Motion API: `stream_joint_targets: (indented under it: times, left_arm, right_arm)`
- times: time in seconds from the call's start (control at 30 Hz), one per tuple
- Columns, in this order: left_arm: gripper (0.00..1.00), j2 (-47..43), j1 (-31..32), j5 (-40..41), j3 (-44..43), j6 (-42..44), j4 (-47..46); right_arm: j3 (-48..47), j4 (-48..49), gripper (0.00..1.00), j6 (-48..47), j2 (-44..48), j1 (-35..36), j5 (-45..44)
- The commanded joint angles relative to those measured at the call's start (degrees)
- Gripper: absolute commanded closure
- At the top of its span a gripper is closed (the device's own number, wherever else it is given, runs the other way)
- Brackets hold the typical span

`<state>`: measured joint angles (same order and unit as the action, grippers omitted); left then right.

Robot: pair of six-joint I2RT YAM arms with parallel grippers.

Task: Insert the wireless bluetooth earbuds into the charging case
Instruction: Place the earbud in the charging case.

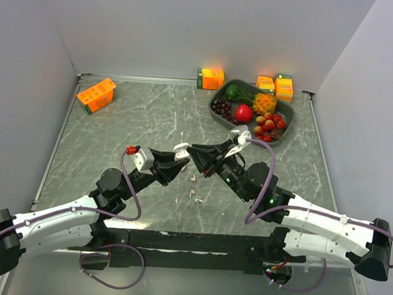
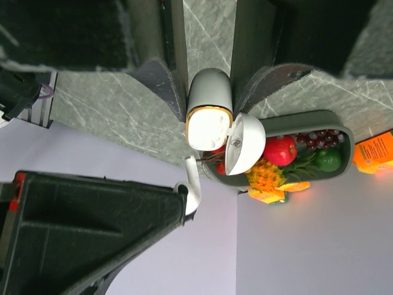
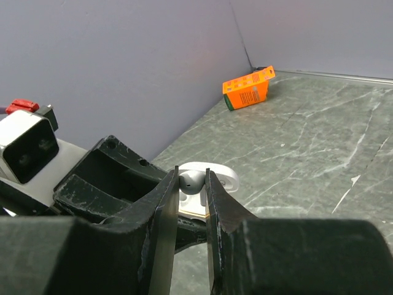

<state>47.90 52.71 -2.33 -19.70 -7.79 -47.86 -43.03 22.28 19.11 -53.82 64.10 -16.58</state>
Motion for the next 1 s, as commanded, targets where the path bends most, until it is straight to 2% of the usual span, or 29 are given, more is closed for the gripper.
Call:
stream_joint_targets:
  times: [0.0, 0.97]
  left_arm:
    - [0.99, 0.62, 0.03, -1.01, -0.86, -2.49, -5.05]
    - [0.99, 2.29, -0.06, -1.72, -2.62, -11.54, -6.02]
  right_arm:
    - [0.75, 4.61, 1.0, -2.32, -0.05, 1.38, -3.54]
    - [3.74, 9.71, 1.0, -6.11, -1.02, 3.49, -9.44]
